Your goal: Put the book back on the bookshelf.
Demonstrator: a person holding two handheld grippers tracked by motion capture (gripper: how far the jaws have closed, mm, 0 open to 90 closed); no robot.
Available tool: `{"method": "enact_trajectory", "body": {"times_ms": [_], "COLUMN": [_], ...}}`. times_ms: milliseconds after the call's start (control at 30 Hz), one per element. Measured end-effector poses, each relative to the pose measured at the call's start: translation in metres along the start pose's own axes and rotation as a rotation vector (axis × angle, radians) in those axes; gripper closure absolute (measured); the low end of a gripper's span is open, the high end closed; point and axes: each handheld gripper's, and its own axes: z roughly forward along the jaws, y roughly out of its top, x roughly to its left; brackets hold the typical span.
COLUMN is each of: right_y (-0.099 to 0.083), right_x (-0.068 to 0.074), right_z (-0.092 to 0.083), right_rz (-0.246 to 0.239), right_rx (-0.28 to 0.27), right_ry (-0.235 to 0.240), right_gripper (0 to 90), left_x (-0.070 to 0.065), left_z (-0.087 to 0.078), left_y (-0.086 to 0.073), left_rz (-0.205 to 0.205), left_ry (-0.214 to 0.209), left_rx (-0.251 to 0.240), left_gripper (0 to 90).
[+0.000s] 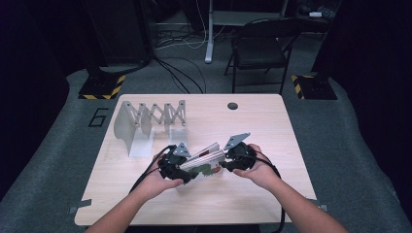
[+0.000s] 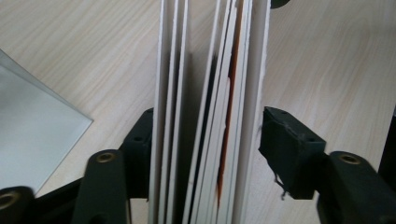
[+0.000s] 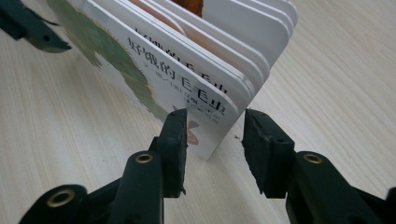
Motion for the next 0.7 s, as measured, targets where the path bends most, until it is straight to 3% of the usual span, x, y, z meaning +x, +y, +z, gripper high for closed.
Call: {"method": "enact_trajectory", "body": {"times_ms": [200, 233, 400, 533, 700], "right_y": [0.0007, 0.0013, 0.0022, 0.0023, 0.0018], "right_x": [0.0003, 0.0019, 0.0032, 0.0039, 0.0046], "right_z": [0.0021, 0.0026, 0.0027, 0.0026, 0.0026], "right_rz": [0.002, 0.022, 0.006, 0.007, 0.026], "right_rx": [-0.009, -0.013, -0.007, -0.005, -0.013], "right_ry": [0.012, 0.009, 0.012, 0.006, 0.011], "right_gripper": [59.8, 59.7, 59.4, 59.3, 59.3], "left_x": [-0.0005, -0.0007, 0.0018, 0.0007, 0.0011], "left_z": [0.0005, 0.0002, -0.0025, -0.0017, -0.0016], "left_y": [-0.0044, -0.0048, -0.0069, -0.0073, -0.0069], "left_rz": [0.023, 0.020, 0.032, 0.034, 0.020], "left_ry": [-0.011, -0.007, 0.008, 0.024, 0.014], "left_rx": [-0.001, -0.005, -0.008, -0.019, -0.021], "left_gripper": [38.1, 41.8, 61.8, 64.7, 67.0]}}
